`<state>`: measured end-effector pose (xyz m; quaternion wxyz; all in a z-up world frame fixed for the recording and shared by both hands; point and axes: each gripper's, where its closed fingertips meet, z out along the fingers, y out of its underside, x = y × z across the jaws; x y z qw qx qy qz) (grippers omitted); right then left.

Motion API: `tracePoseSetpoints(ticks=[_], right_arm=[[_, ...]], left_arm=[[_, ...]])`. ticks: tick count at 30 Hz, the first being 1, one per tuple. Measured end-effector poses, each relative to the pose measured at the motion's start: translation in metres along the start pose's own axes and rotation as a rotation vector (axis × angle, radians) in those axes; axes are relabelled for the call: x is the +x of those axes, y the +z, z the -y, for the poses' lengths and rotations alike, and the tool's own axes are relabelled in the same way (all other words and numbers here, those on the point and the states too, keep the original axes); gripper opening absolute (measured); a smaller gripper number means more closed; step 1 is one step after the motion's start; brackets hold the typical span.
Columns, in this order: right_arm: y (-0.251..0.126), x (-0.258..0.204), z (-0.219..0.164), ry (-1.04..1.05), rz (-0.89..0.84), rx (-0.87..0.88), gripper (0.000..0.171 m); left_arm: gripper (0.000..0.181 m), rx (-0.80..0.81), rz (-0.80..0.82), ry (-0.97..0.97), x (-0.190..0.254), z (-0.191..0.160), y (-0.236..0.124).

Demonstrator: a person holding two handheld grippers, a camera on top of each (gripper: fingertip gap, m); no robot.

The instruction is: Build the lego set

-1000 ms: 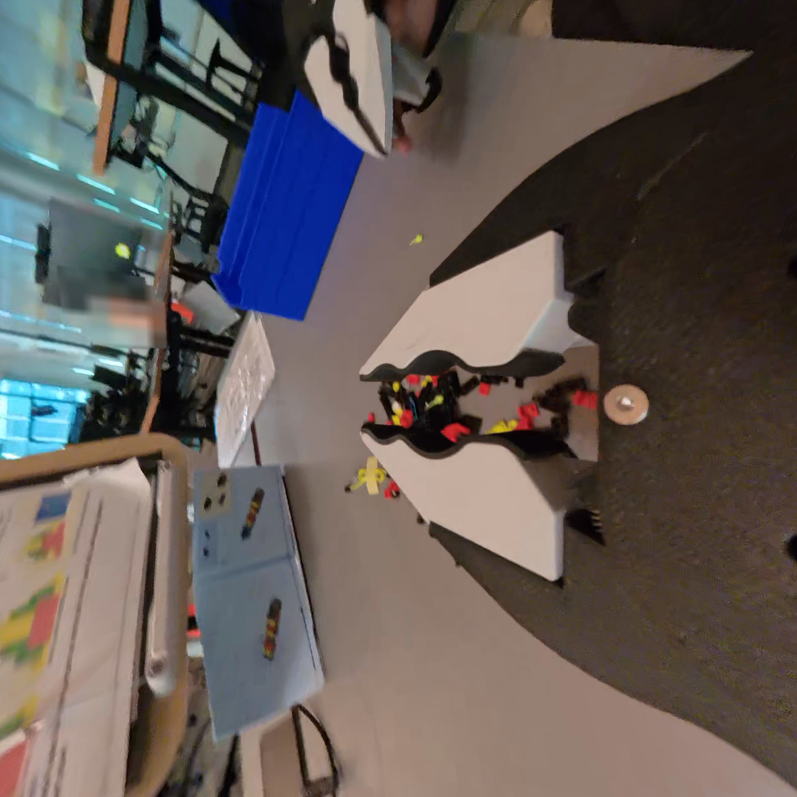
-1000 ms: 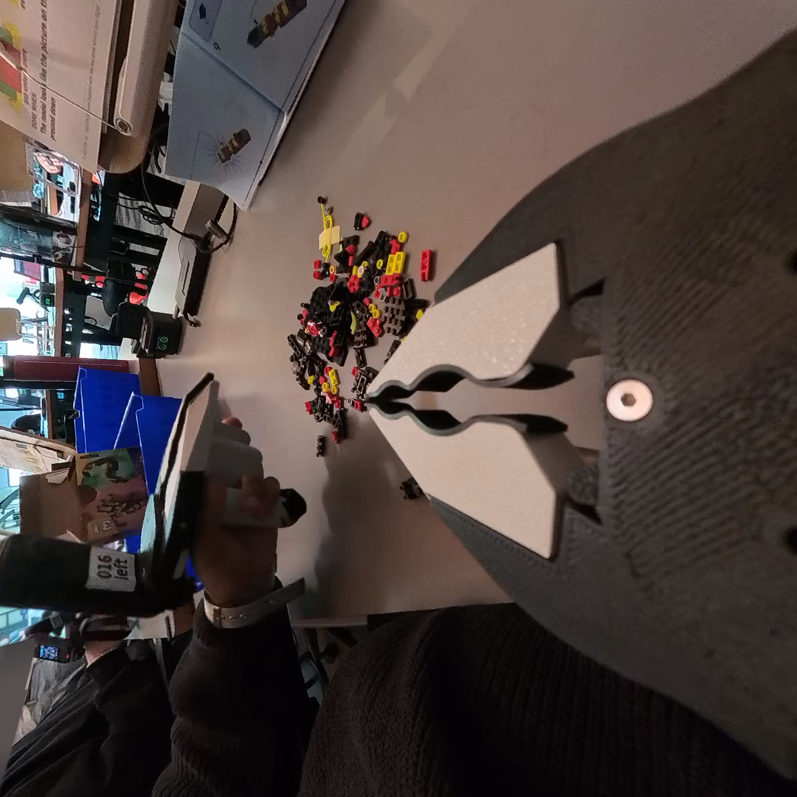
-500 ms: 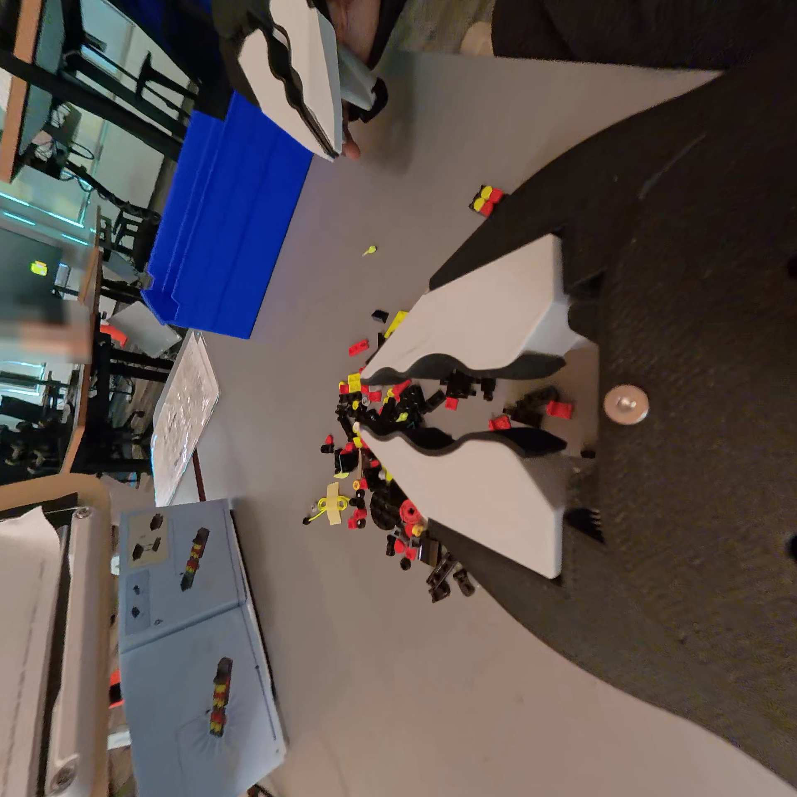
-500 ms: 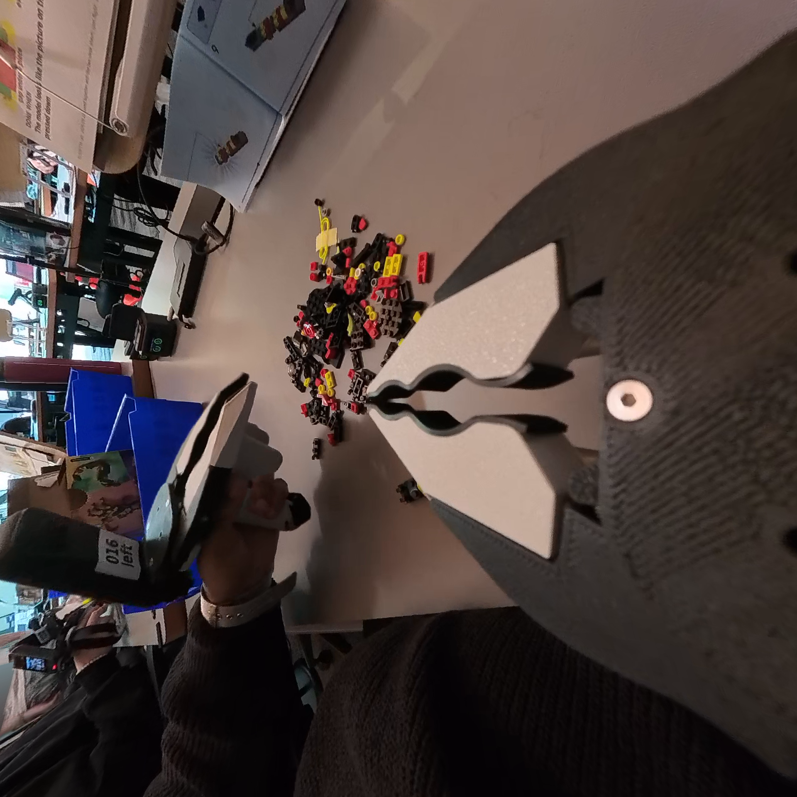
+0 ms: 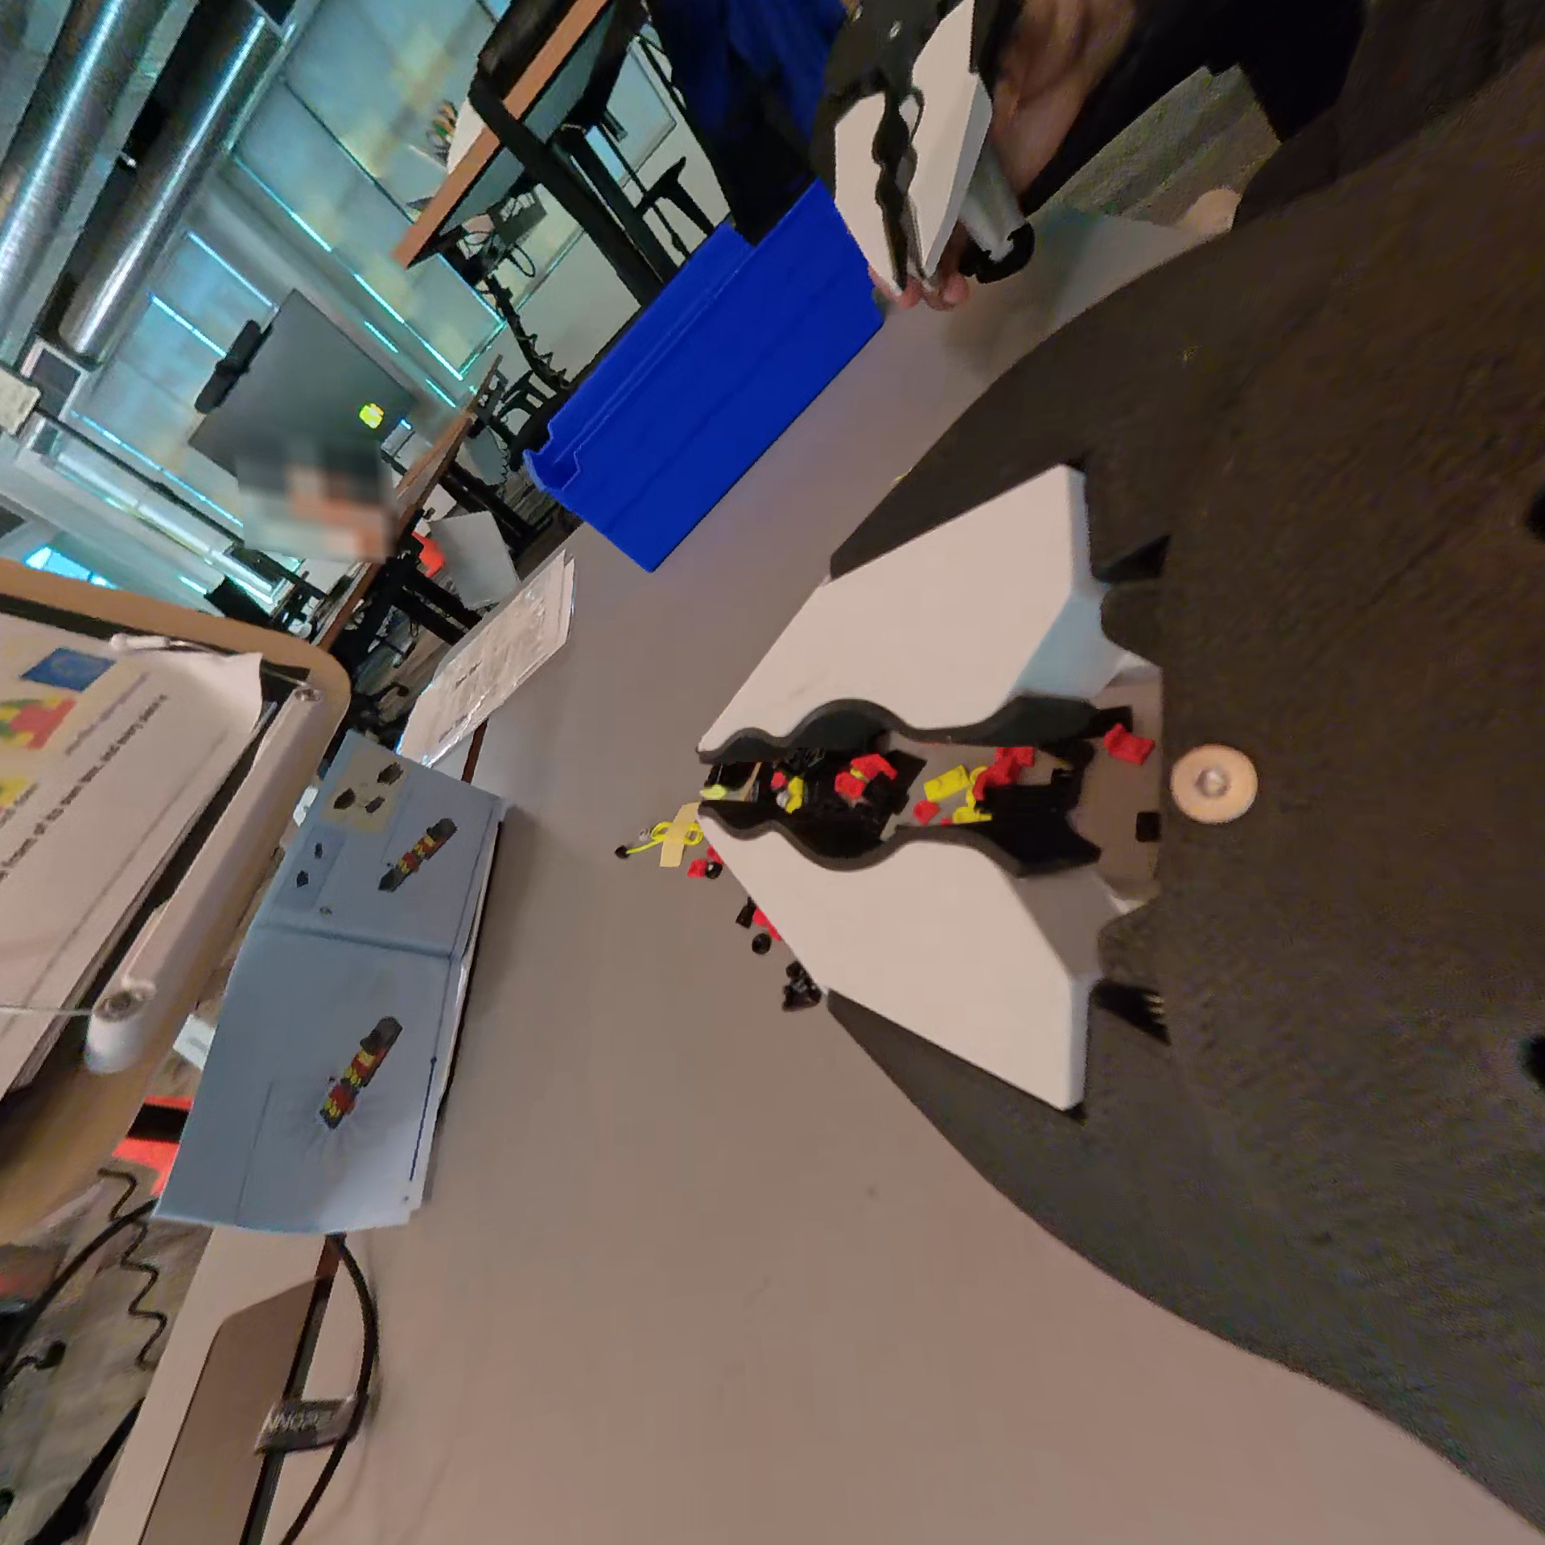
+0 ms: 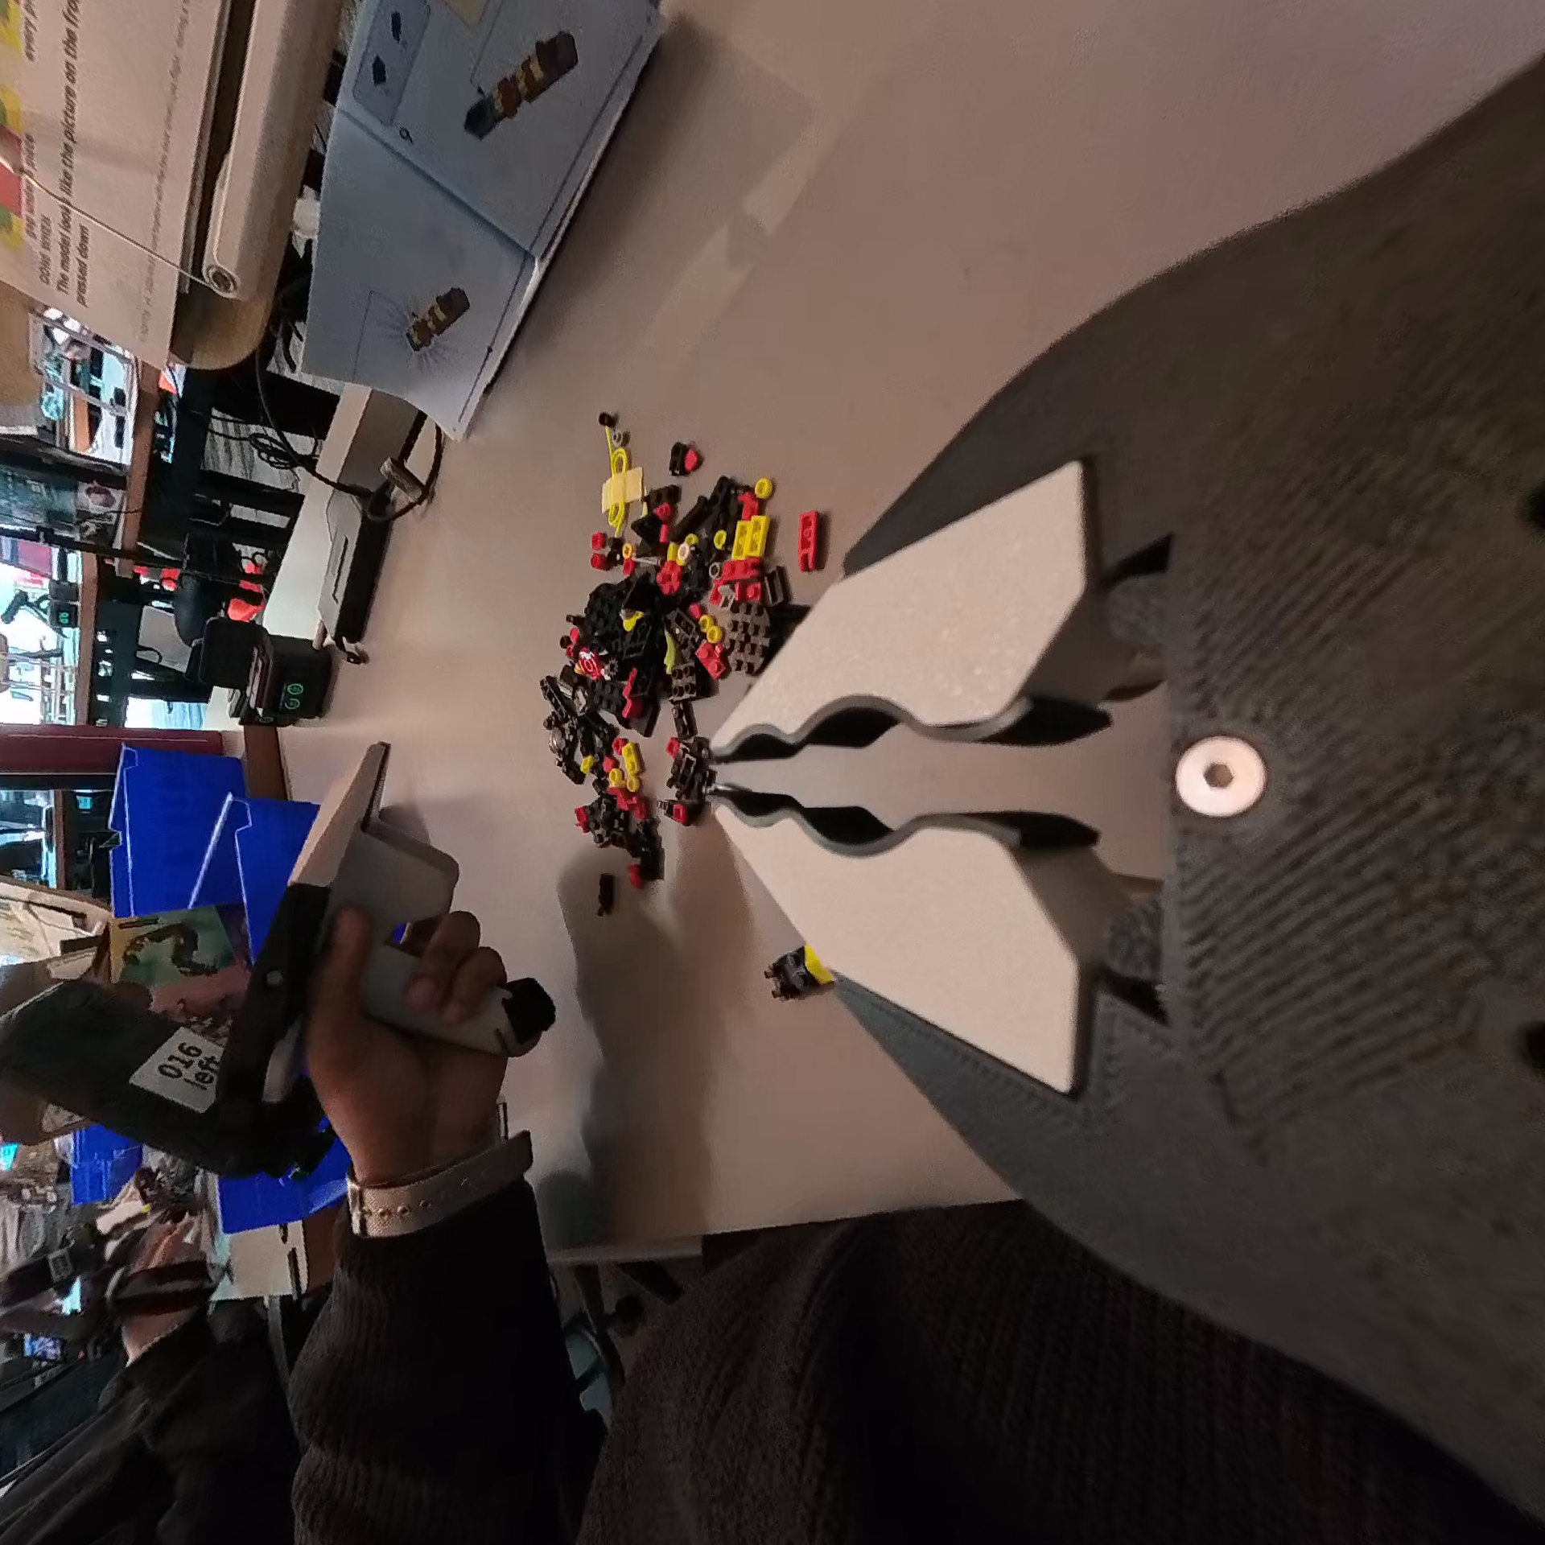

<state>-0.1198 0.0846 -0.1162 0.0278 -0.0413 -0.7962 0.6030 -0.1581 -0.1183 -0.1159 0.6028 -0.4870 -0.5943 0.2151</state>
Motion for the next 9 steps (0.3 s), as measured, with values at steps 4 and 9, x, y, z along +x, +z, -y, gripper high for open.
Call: tracePoseSetpoints(ticks=[4, 9], right_arm=[[0.0, 0.002, 0.0, 0.004, -0.011, -0.001, 0.008], [0.0, 0.002, -0.001, 0.004, -0.011, -0.005, 0.009]], left_arm=[[0.008, -0.043, 0.007, 0.036, -0.006, -0.004, 0.002], [0.011, -0.181, 0.013, 0.119, -0.007, -0.031, 0.011]])
